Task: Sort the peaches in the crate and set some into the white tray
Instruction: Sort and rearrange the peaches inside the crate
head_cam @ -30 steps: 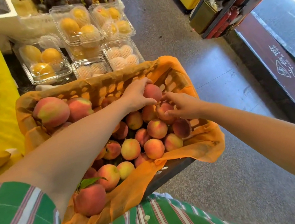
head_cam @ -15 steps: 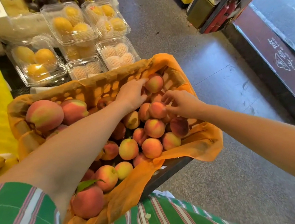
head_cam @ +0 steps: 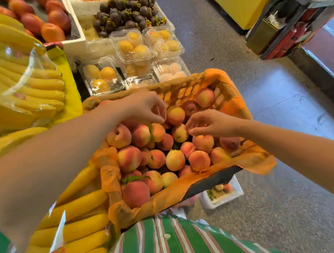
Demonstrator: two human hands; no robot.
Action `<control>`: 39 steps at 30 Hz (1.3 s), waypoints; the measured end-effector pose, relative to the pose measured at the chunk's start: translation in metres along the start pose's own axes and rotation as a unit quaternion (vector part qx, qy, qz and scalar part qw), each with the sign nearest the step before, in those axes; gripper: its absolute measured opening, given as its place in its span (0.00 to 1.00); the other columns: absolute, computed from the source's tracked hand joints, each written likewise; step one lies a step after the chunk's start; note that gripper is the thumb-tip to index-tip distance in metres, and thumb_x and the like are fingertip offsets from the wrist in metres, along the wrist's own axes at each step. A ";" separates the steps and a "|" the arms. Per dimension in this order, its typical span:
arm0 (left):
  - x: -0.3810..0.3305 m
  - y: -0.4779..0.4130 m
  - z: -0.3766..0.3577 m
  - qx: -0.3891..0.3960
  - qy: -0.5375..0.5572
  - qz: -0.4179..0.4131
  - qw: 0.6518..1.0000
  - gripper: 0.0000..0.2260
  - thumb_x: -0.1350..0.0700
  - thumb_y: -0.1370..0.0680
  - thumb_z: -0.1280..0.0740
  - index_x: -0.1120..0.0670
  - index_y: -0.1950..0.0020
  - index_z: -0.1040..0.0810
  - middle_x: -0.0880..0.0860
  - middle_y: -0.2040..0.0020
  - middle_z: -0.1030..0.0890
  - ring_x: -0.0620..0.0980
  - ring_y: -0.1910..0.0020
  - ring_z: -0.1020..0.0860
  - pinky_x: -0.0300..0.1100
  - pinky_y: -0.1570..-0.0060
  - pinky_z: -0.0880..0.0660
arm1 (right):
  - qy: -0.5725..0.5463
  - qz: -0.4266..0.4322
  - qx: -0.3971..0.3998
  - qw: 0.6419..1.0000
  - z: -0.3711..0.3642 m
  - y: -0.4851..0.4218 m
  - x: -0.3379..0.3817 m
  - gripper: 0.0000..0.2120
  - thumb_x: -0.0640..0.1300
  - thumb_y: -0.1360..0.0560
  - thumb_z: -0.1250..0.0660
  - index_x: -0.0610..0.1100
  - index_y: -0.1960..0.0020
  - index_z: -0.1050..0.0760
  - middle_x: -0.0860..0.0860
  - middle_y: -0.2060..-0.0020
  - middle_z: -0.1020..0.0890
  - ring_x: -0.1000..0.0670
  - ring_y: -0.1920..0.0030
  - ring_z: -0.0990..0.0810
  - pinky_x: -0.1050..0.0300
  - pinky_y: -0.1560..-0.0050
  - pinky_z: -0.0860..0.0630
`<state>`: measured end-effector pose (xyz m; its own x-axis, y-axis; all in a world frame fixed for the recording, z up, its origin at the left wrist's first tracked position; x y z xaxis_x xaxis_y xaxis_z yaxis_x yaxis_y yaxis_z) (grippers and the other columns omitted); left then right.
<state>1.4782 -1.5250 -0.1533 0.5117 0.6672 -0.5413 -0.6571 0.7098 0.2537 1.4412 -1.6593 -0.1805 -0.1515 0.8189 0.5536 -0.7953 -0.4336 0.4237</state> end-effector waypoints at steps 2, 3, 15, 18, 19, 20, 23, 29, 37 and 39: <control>0.012 0.023 0.021 -0.068 -0.032 0.025 0.997 0.04 0.50 0.28 0.28 0.48 0.54 0.17 0.45 0.61 0.21 0.43 0.63 0.25 0.40 0.63 0.31 | -0.019 0.002 0.017 1.000 -0.013 -0.004 0.015 0.12 0.48 0.23 0.32 0.45 0.42 0.22 0.51 0.46 0.18 0.54 0.46 0.20 0.56 0.44 0.23; 0.018 0.034 0.028 -0.097 -0.048 0.037 0.993 0.05 0.49 0.28 0.27 0.47 0.55 0.18 0.47 0.60 0.21 0.47 0.61 0.24 0.42 0.62 0.29 | -0.028 0.006 0.021 0.999 -0.019 -0.007 0.023 0.12 0.48 0.23 0.32 0.45 0.42 0.22 0.51 0.46 0.18 0.53 0.46 0.19 0.55 0.44 0.23; 0.090 0.112 0.034 -0.168 -0.084 0.150 0.971 0.27 0.48 0.31 0.24 0.50 0.34 0.27 0.56 0.42 0.29 0.58 0.40 0.31 0.48 0.45 0.31 | -0.147 -0.050 -0.018 0.988 -0.046 -0.065 0.079 0.22 0.51 0.24 0.31 0.44 0.33 0.30 0.47 0.42 0.21 0.50 0.45 0.20 0.54 0.50 0.20; 0.095 0.108 0.034 -0.169 -0.105 0.146 0.969 0.30 0.46 0.32 0.24 0.51 0.34 0.27 0.56 0.39 0.27 0.59 0.38 0.32 0.50 0.41 0.32 | -0.173 -0.097 -0.041 0.979 -0.050 -0.079 0.073 0.27 0.54 0.26 0.30 0.45 0.32 0.34 0.47 0.39 0.25 0.49 0.42 0.23 0.53 0.52 0.20; 0.096 0.106 0.035 -0.168 -0.112 0.142 0.969 0.30 0.45 0.33 0.24 0.51 0.33 0.27 0.56 0.38 0.27 0.58 0.38 0.32 0.50 0.40 0.32 | -0.176 -0.112 -0.043 0.977 -0.053 -0.083 0.071 0.29 0.54 0.26 0.30 0.44 0.30 0.36 0.47 0.38 0.26 0.48 0.40 0.24 0.56 0.54 0.21; 0.097 0.105 0.035 -0.168 -0.117 0.137 0.969 0.31 0.44 0.33 0.24 0.51 0.33 0.27 0.56 0.38 0.27 0.58 0.39 0.33 0.50 0.40 0.33 | -0.179 -0.126 -0.045 0.975 -0.055 -0.087 0.068 0.31 0.55 0.26 0.30 0.44 0.29 0.37 0.47 0.37 0.27 0.48 0.40 0.25 0.58 0.55 0.22; 0.105 0.102 0.033 -0.159 -0.111 0.125 0.973 0.33 0.42 0.34 0.23 0.49 0.32 0.28 0.55 0.37 0.28 0.58 0.38 0.34 0.50 0.39 0.34 | -0.186 -0.160 -0.062 0.968 -0.059 -0.099 0.061 0.37 0.57 0.28 0.29 0.42 0.27 0.39 0.45 0.35 0.29 0.47 0.38 0.26 0.53 0.49 0.21; 0.110 0.096 0.032 -0.151 -0.098 0.111 0.977 0.35 0.40 0.35 0.24 0.46 0.31 0.28 0.55 0.33 0.31 0.57 0.35 0.36 0.50 0.38 0.35 | -0.191 -0.180 -0.078 0.962 -0.065 -0.115 0.056 0.49 0.68 0.39 0.27 0.41 0.29 0.34 0.44 0.34 0.26 0.45 0.38 0.25 0.46 0.42 0.22; 0.113 0.095 0.036 -0.191 -0.055 0.058 0.978 0.33 0.39 0.37 0.23 0.51 0.37 0.23 0.55 0.41 0.26 0.56 0.40 0.32 0.50 0.41 0.34 | -0.212 -0.148 -0.108 0.960 -0.051 -0.104 0.056 0.38 0.56 0.32 0.24 0.42 0.31 0.36 0.51 0.42 0.27 0.49 0.43 0.24 0.56 0.50 0.22; 0.114 0.096 0.038 -0.208 -0.024 0.050 0.977 0.32 0.39 0.37 0.23 0.53 0.38 0.23 0.55 0.43 0.24 0.55 0.43 0.30 0.49 0.43 0.32 | -0.239 -0.125 -0.098 0.958 -0.047 -0.100 0.056 0.36 0.56 0.35 0.22 0.44 0.34 0.33 0.49 0.40 0.24 0.48 0.43 0.21 0.55 0.48 0.21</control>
<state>1.4941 -1.3719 -0.1602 0.4519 0.7457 -0.4896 -0.8681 0.4940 -0.0489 1.4845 -1.5526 -0.2257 0.3071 0.6012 0.7378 -0.8734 -0.1298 0.4693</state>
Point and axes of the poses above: each hand's wrist, its own y-axis away from the middle knuckle, its own z-axis out of the back of the hand, x = y × z, the point moved 10 cm from there along -y, towards the middle knuckle
